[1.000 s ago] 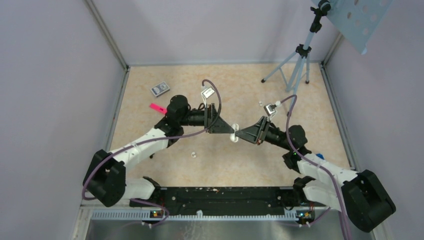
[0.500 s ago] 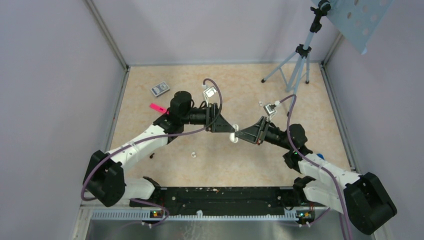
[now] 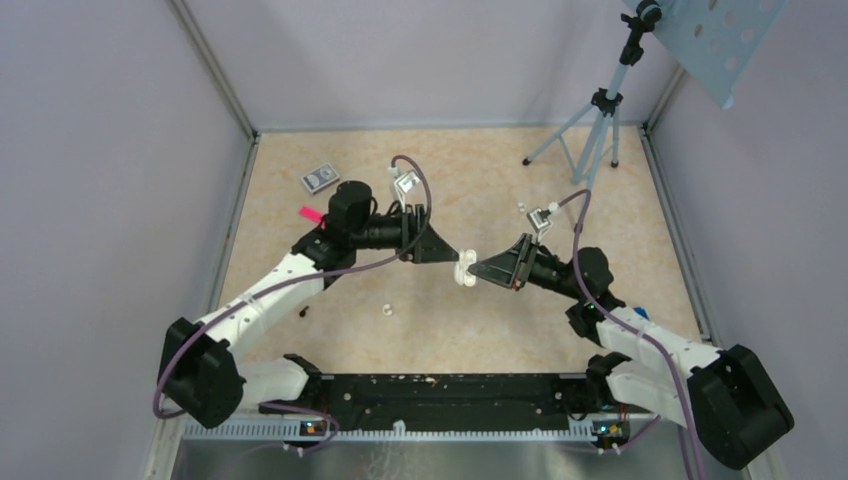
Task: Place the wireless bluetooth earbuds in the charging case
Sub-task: Open the charging case, then pass from the right arm to the left, then pick up the left earbud from the corner of the board.
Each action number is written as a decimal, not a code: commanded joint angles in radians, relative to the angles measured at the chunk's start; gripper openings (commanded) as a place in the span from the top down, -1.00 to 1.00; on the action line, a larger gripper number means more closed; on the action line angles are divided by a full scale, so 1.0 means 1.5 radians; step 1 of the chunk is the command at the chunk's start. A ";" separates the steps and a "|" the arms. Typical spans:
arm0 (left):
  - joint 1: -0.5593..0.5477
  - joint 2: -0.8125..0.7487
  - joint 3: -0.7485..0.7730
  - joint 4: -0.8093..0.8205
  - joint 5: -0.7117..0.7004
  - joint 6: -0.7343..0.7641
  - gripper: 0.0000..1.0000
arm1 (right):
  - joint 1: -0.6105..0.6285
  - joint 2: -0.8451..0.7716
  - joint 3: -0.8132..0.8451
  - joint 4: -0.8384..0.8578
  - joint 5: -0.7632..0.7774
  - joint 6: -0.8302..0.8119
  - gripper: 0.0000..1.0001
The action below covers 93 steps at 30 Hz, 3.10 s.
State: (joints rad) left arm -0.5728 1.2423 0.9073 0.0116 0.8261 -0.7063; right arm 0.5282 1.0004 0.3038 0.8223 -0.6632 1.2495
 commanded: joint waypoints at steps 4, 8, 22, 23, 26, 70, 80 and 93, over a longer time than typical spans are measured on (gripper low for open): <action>0.067 -0.073 -0.086 0.177 0.095 -0.091 -0.45 | 0.003 -0.019 0.024 0.060 0.006 0.003 1.00; 0.111 -0.055 -0.176 0.376 0.183 -0.211 -0.61 | 0.003 -0.015 0.020 0.085 0.006 0.017 1.00; 0.045 -0.003 -0.155 0.466 0.168 -0.271 -0.70 | 0.004 0.070 0.023 0.219 -0.007 0.072 1.00; 0.038 0.003 -0.152 0.466 0.164 -0.271 -0.71 | 0.005 0.075 0.027 0.220 -0.009 0.072 1.00; 0.029 0.011 -0.148 0.477 0.155 -0.275 -0.70 | 0.008 0.084 0.037 0.216 -0.012 0.069 1.00; 0.029 0.018 -0.131 0.523 0.115 -0.321 0.75 | 0.027 0.105 0.034 0.218 0.003 0.072 0.99; 0.041 0.008 -0.130 0.424 0.095 -0.272 1.00 | 0.026 0.091 0.029 0.164 0.021 0.056 -0.17; 0.161 -0.028 -0.116 0.130 0.106 -0.114 1.00 | 0.013 -0.122 0.263 -0.763 0.421 -0.335 -0.16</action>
State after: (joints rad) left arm -0.3492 1.2385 0.6918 0.3538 0.9779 -0.9936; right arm 0.5522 0.8642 0.4946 0.2592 -0.3779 1.0210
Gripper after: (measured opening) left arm 0.324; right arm 0.599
